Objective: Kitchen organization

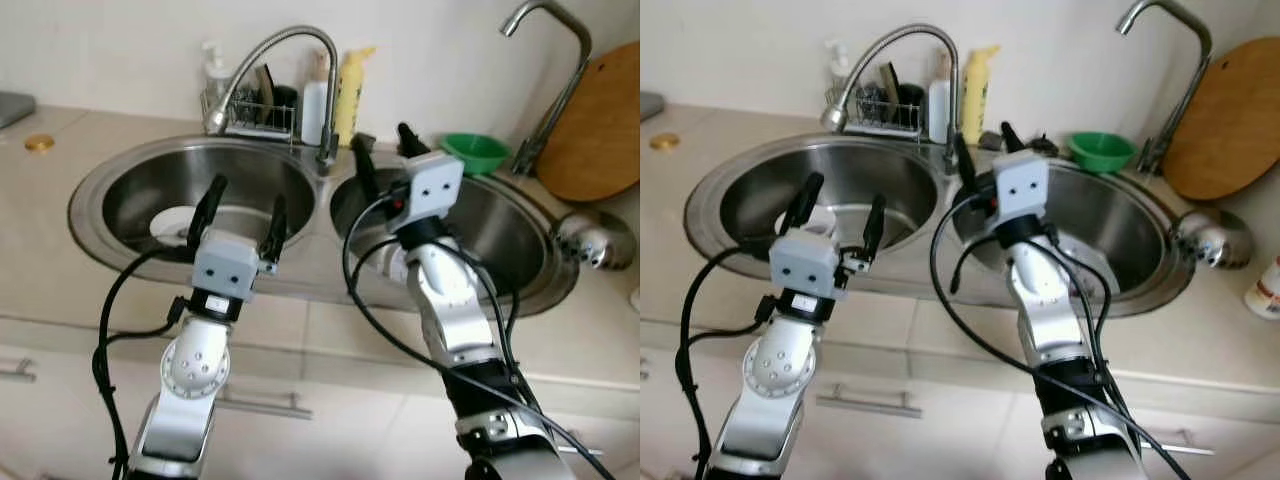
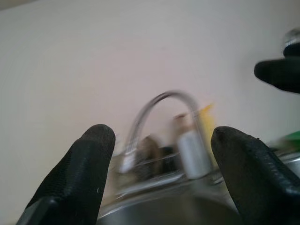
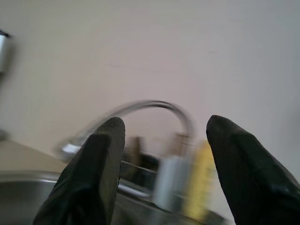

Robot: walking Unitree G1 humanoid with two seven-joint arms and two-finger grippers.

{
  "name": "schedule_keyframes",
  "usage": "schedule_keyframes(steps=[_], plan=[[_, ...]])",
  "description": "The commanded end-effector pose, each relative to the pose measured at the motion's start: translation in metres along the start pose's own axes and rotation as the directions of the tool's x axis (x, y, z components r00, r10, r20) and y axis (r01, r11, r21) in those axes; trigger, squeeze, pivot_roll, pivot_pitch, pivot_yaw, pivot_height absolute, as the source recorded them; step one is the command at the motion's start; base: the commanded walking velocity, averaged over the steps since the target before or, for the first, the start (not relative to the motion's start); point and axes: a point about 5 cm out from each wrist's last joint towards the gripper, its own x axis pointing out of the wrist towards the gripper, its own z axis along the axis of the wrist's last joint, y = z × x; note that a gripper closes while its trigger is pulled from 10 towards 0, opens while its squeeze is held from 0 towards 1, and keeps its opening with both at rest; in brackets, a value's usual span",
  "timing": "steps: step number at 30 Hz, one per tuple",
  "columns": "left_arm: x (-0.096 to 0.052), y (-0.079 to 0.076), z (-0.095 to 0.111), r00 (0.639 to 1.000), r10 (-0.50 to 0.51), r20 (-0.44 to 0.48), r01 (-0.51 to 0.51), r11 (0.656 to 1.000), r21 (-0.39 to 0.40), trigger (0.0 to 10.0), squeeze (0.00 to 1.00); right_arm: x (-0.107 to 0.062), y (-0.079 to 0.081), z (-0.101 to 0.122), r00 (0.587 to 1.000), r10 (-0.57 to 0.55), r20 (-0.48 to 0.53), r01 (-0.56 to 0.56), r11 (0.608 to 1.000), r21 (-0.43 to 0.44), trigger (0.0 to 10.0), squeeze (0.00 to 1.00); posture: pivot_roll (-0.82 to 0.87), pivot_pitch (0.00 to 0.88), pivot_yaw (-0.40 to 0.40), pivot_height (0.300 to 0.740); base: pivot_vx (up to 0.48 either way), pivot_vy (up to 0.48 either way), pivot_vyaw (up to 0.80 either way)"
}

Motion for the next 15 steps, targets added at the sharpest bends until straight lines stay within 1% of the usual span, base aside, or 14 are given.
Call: schedule_keyframes(steps=[1,6,15], plan=[[0.0001,0.0033,0.0002,1.0,0.006,0.003,-0.006,1.0,0.011,10.0,0.0,0.0053,0.0094,0.0086,0.999,0.038,0.038,-0.039,0.999,0.002,10.0,0.0,0.12,0.0,-0.074,0.74,0.0,0.48,0.0],[-0.0017,-0.0025,-0.0001,1.0,-0.009,-0.003,0.009,1.0,-0.001,10.0,0.0,0.0033,0.01,0.0084,0.998,0.047,0.035,-0.047,0.999,0.001,10.0,0.0,0.12,0.0,-0.075,0.74,0.0,0.48,0.0],[-0.0011,-0.0021,-0.0016,1.0,-0.01,-0.006,0.01,1.0,0.001,10.0,0.0,-0.0006,0.0113,0.0061,0.998,0.053,0.023,-0.053,0.999,-0.003,10.0,0.0,0.11,0.0,-0.073,0.74,0.0,0.48,0.0]])
